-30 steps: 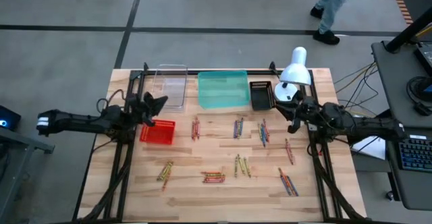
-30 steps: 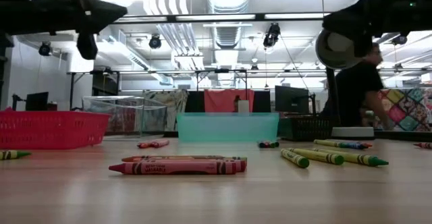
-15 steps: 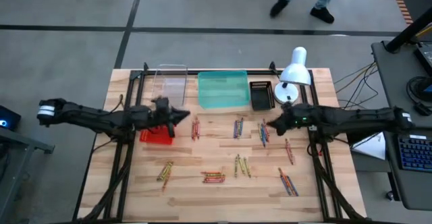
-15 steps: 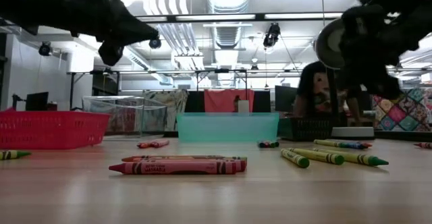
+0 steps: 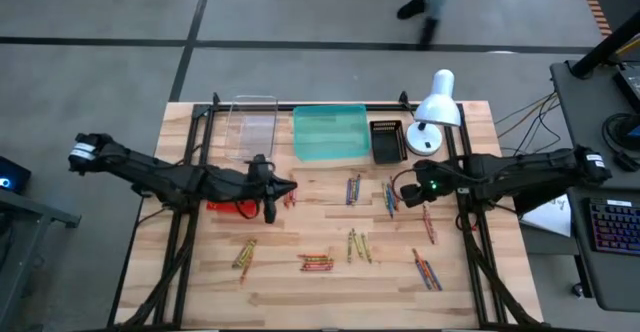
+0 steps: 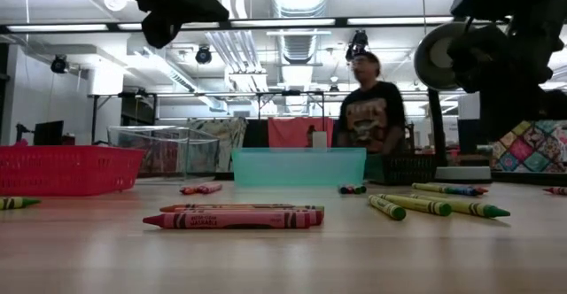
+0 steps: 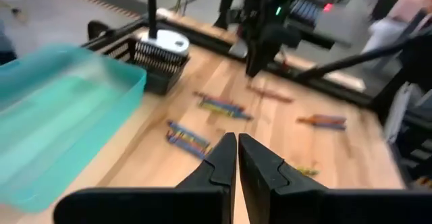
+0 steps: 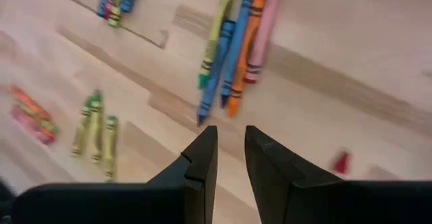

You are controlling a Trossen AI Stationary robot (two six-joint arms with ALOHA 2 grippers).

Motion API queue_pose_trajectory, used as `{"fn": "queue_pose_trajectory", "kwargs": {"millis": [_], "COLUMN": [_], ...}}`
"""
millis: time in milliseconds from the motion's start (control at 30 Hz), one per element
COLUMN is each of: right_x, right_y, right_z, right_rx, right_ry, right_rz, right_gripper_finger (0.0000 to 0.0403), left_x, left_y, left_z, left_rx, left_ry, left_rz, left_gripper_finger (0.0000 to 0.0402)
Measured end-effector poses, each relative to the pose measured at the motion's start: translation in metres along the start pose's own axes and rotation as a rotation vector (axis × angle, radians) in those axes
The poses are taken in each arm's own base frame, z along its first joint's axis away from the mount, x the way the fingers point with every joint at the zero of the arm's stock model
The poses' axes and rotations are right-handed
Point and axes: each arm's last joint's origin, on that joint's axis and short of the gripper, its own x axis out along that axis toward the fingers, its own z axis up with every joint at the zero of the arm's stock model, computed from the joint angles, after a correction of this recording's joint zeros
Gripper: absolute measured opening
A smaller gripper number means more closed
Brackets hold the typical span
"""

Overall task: Sort crayons
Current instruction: Put the blue crayon into the black bin

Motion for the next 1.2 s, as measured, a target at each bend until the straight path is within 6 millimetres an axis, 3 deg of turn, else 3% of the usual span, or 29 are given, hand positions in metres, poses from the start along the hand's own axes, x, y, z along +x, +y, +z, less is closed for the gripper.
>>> {"fn": "queue_pose_trajectory", "kwargs": {"millis": [400,533,800,1033,1200], "right_x": [-0.011,-0.011,-0.01,-0.007,0.001], "right_y": [0.012,0.012,0.015,0.024,0.037], "right_z": [0.004,0.004,0.005,0.01,0.017], "right_rx": [-0.448,-0.544,-0.457,-0.437,-0.276], "right_ry": [0.058,0.06,0.037,-0.019,-0.062], "right_rz": [-0.035,-0.03,-0.015,0.044,0.128], "right_gripper_finger": [0.0068,0.0068,0.0068,0.0068,0.0068], "left_x": [0.015,0.017,0.017,0.011,0.012], "left_y": [-0.025,-0.043,-0.065,-0.059,-0.051], "left_z": [-0.013,-0.009,0.002,0.003,-0.001], "left_rx": [0.109,0.134,0.217,0.414,0.506], "left_ry": [0.102,0.024,-0.02,0.025,0.045], "left_rz": [0.017,0.022,0.046,0.068,0.086], "left_gripper_finger": [0.0,0.0,0.0,0.0,0.0]}}
